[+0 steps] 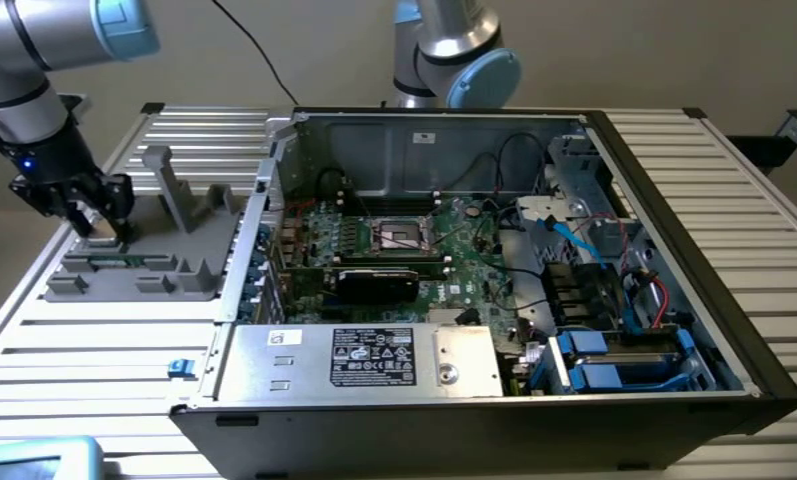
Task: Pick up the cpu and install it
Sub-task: 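Pick up the cpu and move it towards the insertion slot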
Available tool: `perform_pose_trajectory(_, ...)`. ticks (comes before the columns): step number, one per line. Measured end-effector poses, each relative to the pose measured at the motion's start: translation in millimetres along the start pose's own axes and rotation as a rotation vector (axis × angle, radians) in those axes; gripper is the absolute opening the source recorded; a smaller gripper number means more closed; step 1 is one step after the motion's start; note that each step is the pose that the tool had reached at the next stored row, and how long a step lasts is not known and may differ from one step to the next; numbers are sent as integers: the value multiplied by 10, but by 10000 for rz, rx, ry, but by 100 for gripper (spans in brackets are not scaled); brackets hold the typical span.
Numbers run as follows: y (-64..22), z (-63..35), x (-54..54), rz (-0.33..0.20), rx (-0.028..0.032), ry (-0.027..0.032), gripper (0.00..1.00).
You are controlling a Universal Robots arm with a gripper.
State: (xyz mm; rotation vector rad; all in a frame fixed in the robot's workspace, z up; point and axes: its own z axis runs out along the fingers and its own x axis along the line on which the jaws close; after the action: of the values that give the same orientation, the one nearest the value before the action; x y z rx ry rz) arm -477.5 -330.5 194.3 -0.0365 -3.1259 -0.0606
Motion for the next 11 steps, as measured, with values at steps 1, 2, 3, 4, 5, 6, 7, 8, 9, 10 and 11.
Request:
perform_pose_trajectory(1, 1, -32, 1, 0, 0, 2, 55)
perform_pose_trajectory(2, 3, -78, 1, 1, 1, 4, 55)
perform_pose_trajectory(3, 5, -123, 2, 0, 1, 7, 55)
perform_pose_trajectory(4, 7, -168, 3, 1, 0, 10, 55)
perform_pose_trajectory(5, 8, -213, 3, 0, 0, 9, 55)
perform_pose_trajectory(6, 10, -258, 4, 0, -1, 9, 55)
perform_pose_trajectory(7, 12, -303, 4, 0, 0, 10, 55)
perform_pose_trajectory(8, 13, -349, 5, 0, 0, 9, 55)
perform_pose_trajectory(9, 15, -394, 5, 0, 0, 9, 55)
perform_pose_trajectory(10, 17, -439, 5, 0, 0, 10, 55)
perform_pose_trajectory(11, 18, -487, 5, 0, 1, 10, 55)
